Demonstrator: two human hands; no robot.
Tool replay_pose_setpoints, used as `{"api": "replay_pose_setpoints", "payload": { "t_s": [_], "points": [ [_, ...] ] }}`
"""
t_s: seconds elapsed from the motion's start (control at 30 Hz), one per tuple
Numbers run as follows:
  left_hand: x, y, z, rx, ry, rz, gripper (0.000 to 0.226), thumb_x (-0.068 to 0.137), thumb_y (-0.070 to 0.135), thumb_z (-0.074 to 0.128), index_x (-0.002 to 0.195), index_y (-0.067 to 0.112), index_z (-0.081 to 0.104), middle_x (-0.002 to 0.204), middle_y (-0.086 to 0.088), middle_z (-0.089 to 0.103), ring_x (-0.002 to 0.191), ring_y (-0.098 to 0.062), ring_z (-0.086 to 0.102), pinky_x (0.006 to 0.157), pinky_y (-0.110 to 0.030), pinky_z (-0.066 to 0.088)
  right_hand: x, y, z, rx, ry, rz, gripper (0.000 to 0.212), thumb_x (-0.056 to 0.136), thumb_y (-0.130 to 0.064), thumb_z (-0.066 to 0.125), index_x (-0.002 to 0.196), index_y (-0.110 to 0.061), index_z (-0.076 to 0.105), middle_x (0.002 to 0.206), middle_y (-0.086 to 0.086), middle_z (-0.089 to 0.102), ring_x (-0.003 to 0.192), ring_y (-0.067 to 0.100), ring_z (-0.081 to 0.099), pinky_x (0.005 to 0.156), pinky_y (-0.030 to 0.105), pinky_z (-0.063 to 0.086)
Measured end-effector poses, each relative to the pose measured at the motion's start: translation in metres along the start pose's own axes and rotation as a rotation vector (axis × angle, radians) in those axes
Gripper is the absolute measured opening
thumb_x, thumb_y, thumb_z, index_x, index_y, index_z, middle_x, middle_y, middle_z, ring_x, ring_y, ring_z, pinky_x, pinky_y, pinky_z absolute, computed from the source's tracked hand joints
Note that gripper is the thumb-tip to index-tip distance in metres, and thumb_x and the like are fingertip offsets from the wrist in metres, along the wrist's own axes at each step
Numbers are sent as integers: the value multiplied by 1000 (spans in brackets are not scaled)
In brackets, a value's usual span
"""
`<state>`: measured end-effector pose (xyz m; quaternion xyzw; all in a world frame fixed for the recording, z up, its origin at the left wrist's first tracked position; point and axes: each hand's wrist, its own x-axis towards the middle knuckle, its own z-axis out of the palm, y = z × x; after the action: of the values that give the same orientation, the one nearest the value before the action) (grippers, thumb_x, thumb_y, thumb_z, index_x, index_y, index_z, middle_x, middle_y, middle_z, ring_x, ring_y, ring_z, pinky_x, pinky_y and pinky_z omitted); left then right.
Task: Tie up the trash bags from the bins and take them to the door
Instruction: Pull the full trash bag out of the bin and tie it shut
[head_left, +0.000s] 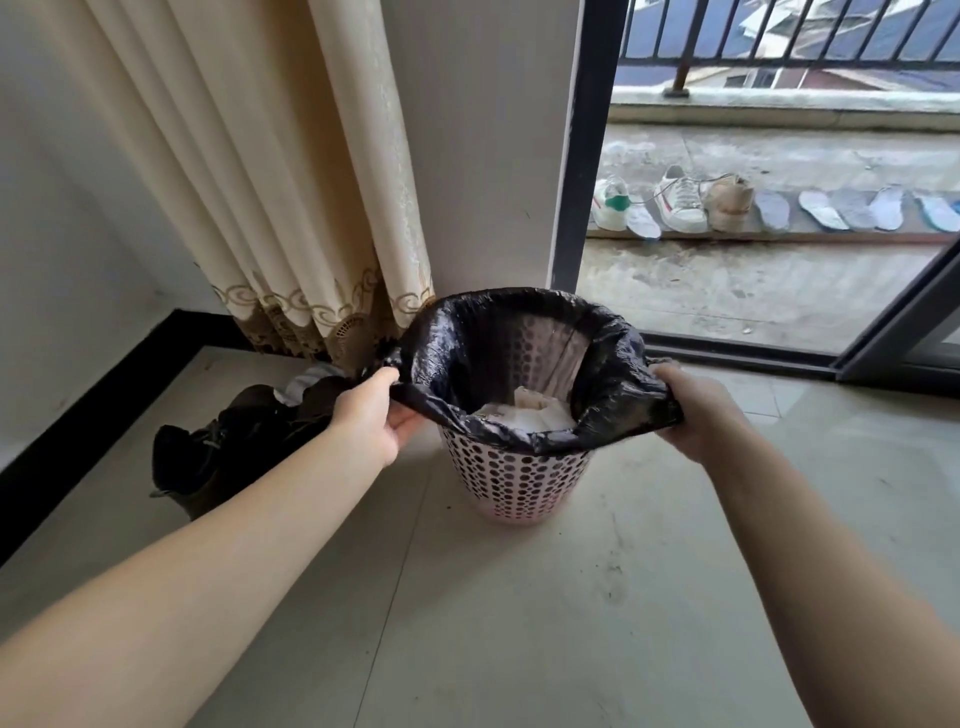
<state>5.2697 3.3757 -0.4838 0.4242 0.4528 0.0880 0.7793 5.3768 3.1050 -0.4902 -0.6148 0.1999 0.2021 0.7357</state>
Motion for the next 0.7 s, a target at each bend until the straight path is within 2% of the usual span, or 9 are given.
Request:
{"api": "replay_pose_setpoints", "payload": {
  "t_s": [0.13, 0.2, 0.27, 0.33, 0.43, 0.47, 0.53, 0.6, 0.7],
  "points": [
    [-16, 8, 15, -116, -13, 70, 14, 93, 12, 54, 79, 10, 54, 39, 2, 60, 31, -8, 56, 33, -17, 46, -11, -29, -3, 64, -159, -60, 16, 91, -11, 52, 81, -18, 60, 51, -4, 63, 40, 6, 59, 40, 13, 46],
    [-19, 10, 13, -151, -2, 103, 14, 92, 11, 55, 78, 11, 53, 40, 2, 59, 29, -6, 54, 33, -15, 44, -10, -35, -12, 79, -130, -118, 23, 93, -7, 45, 87, -22, 62, 63, -3, 58, 42, 4, 55, 38, 11, 38],
    [-24, 9, 12, -85, -9, 144, 16, 91, 10, 54, 76, 13, 53, 55, -2, 61, 31, -6, 55, 33, -16, 44, -8, -35, -16, -40, -65, -188, 31, 92, -5, 41, 97, -25, 64, 76, -3, 53, 50, 4, 52, 42, 14, 36],
    [-32, 1, 19, 68, -95, 220, 16, 93, 7, 51, 79, 16, 55, 69, -4, 61, 36, -7, 58, 36, -17, 46, -13, -32, -12, -216, -85, -249, 32, 93, -8, 42, 110, -26, 62, 82, -5, 56, 66, 5, 54, 55, 22, 44],
    [-50, -21, 37, 267, -337, 219, 16, 97, 5, 43, 95, 16, 55, 82, -8, 65, 55, -15, 66, 53, -28, 58, -36, -24, 13, -418, -393, -301, 20, 95, -23, 51, 114, -27, 55, 96, -8, 62, 87, 6, 60, 69, 30, 49],
    [-54, -28, 41, 306, -406, 182, 16, 98, 5, 40, 100, 14, 54, 87, -10, 66, 65, -18, 67, 61, -31, 60, -43, -18, 24, -519, -514, -288, 22, 92, -32, 55, 114, -30, 53, 105, -10, 63, 94, 5, 61, 74, 32, 49],
    [-59, -37, 47, 310, -514, 112, 22, 100, 6, 36, 112, 7, 55, 98, -15, 67, 82, -22, 67, 69, -30, 59, -47, -2, 41, -749, -674, -242, 48, 79, -49, 67, 120, -36, 47, 119, -11, 63, 108, 7, 60, 88, 38, 50],
    [-57, -37, 49, 275, -553, 83, 28, 100, 7, 34, 118, 3, 55, 103, -14, 67, 90, -21, 66, 68, -27, 58, -45, 18, 57, -972, -669, -310, 67, 69, -54, 75, 121, -27, 43, 117, -8, 63, 108, 9, 60, 92, 32, 51],
    [-51, -34, 44, 395, -575, 77, 32, 98, 6, 34, 117, 3, 60, 106, -10, 67, 99, -19, 61, 83, -32, 51, -36, 39, 71, -996, -429, -566, 42, 79, -34, 72, 110, -17, 51, 98, -10, 61, 91, 7, 57, 68, 9, 42]
  ]
}}
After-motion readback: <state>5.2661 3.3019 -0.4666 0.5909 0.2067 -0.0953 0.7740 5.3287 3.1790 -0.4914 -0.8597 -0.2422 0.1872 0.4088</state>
